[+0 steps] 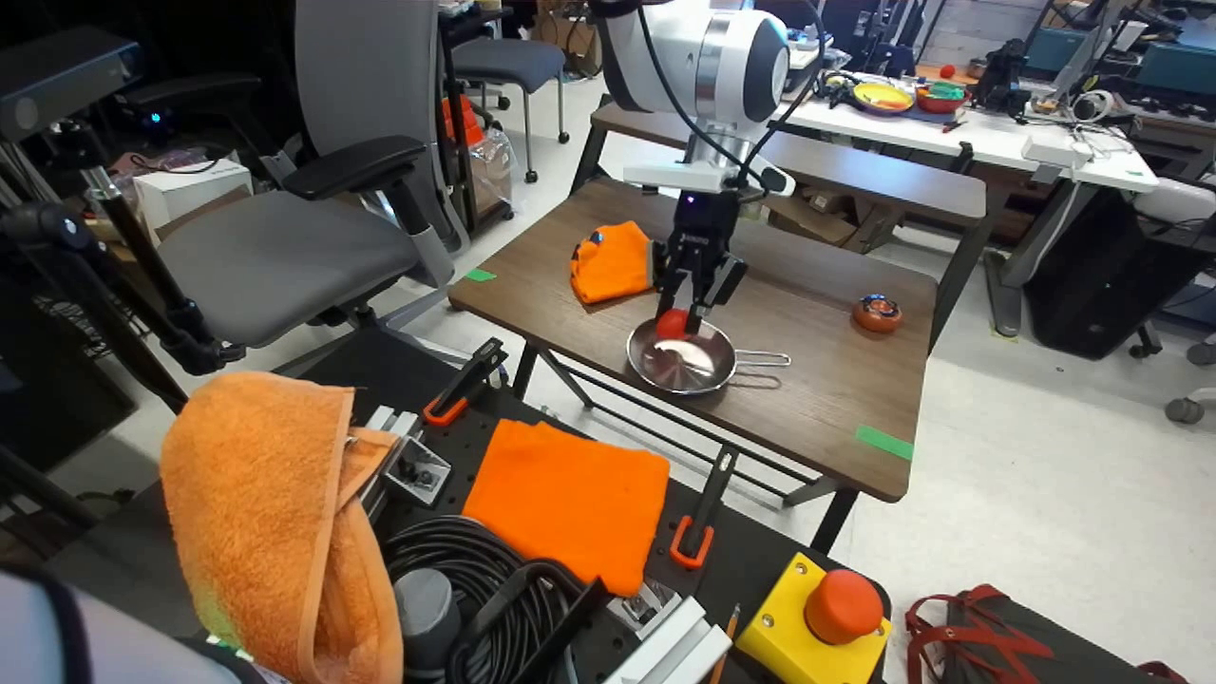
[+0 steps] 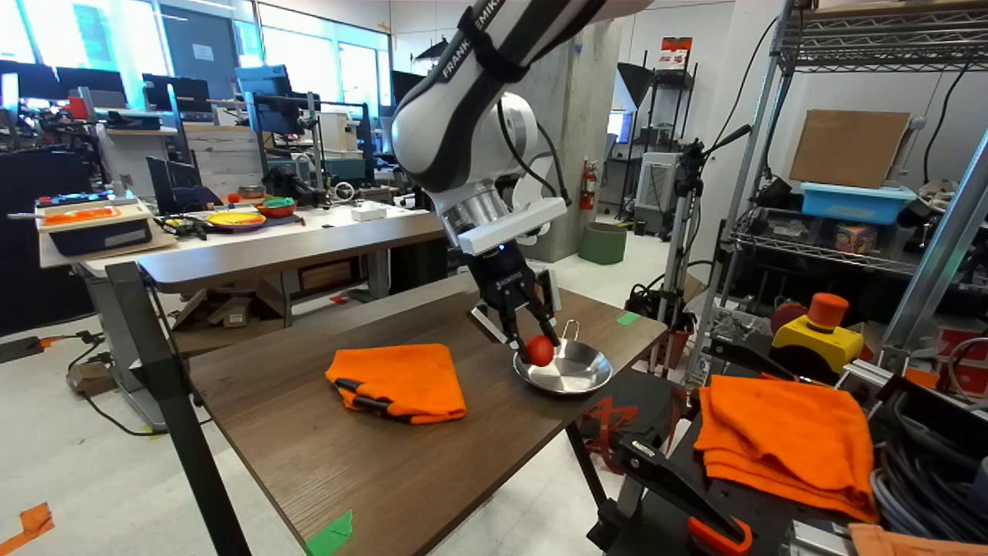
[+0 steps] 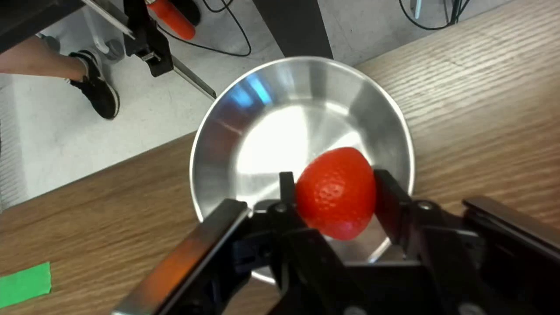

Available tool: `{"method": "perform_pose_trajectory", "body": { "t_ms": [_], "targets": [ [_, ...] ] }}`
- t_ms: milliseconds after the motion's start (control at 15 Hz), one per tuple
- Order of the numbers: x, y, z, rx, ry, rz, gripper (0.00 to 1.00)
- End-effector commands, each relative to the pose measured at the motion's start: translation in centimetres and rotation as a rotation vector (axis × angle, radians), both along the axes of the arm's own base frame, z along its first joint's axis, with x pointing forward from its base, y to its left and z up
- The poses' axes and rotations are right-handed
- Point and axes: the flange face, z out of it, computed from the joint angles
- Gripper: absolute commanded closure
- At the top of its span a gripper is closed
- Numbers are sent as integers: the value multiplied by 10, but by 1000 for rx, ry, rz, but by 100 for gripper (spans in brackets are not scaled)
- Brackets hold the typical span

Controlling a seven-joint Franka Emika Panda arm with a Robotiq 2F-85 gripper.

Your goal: Put the orange object on the pan

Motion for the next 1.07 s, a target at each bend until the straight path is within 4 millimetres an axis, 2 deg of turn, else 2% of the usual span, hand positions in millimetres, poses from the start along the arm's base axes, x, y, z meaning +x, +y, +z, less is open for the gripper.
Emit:
{"method": "perform_pose_trajectory", "body": {
  "t_ms": [0, 333, 400, 467, 533, 667, 733, 800, 867, 1000],
  "targets": [
    [-40, -8, 5, -3, -29, 12, 78],
    [-66, -18, -1, 4, -134, 22, 78],
    [-69, -19, 0, 5, -153, 24, 72],
    [-72, -20, 3, 7, -162, 22, 28],
    [-75, -21, 5, 7, -169, 22, 27],
    [-85, -22, 13, 17, -167, 23, 14],
    [-96, -21, 20, 38, -137, 30, 8],
    [-107, -20, 32, 61, -130, 50, 0],
    [-120, -18, 51, 98, -139, 73, 0],
    [-125, -16, 81, 183, -205, 85, 0]
  ]
}}
